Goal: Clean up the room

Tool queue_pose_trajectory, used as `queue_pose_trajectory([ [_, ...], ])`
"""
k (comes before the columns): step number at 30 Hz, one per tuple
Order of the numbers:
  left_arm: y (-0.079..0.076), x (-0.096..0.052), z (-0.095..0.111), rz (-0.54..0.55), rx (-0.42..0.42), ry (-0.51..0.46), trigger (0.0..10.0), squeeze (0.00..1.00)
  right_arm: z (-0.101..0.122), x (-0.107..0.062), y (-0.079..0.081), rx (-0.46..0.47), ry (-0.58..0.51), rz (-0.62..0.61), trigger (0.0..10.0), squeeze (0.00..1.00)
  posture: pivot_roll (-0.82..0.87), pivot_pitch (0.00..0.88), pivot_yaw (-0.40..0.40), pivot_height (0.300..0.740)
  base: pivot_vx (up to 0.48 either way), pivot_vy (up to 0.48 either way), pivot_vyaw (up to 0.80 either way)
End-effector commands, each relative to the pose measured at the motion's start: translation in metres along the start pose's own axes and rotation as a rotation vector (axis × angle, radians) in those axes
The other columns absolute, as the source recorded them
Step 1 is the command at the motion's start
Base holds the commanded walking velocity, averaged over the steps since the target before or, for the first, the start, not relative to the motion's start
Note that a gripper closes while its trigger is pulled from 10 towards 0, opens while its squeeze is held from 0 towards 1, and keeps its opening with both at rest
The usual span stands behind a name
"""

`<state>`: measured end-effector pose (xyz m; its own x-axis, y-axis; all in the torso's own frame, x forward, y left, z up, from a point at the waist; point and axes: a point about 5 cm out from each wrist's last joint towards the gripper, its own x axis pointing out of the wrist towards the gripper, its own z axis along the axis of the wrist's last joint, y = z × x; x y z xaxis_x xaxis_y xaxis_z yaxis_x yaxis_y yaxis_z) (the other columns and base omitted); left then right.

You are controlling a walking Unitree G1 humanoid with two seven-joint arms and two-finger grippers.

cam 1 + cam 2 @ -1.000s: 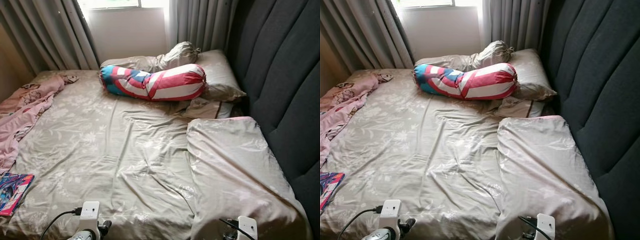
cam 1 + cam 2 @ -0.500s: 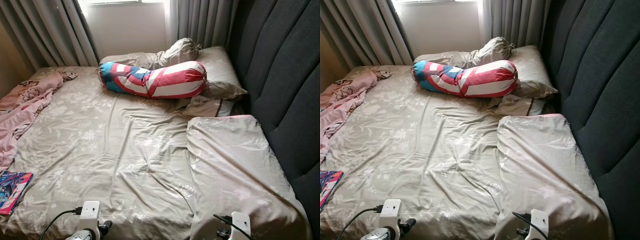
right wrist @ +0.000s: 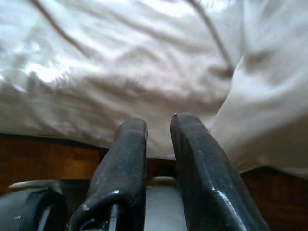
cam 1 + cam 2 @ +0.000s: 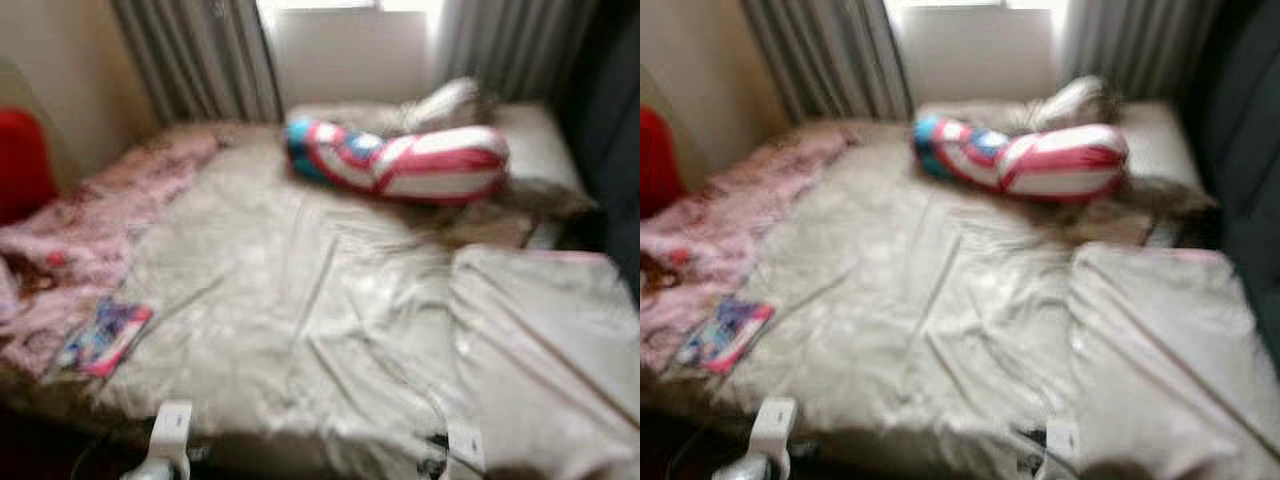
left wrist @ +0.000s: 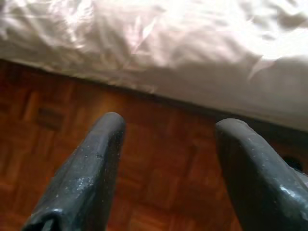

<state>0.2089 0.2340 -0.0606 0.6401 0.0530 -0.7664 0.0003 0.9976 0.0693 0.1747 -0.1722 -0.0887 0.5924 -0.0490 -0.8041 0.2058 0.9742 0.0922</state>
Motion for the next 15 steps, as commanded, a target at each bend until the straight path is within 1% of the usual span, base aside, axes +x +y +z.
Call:
queue_pose_trajectory([
  [1,0.0015,-0.0004,-0.0020,0.000,0.004,0.015,10.0,0.00,-0.0040,-0.0005,0.0011,0.015,0.017,-0.006,10.0,0.00,-0.11,0.000,0.067,0.740,0.000,0.409,0.00],
  [15,-0.0007,0.0004,0.0002,-0.003,-0.001,0.011,10.0,0.00,-0.0022,-0.0002,-0.0013,0.014,0.017,-0.006,10.0,0.00,-0.10,0.000,0.056,0.740,0.000,0.407,0.00],
])
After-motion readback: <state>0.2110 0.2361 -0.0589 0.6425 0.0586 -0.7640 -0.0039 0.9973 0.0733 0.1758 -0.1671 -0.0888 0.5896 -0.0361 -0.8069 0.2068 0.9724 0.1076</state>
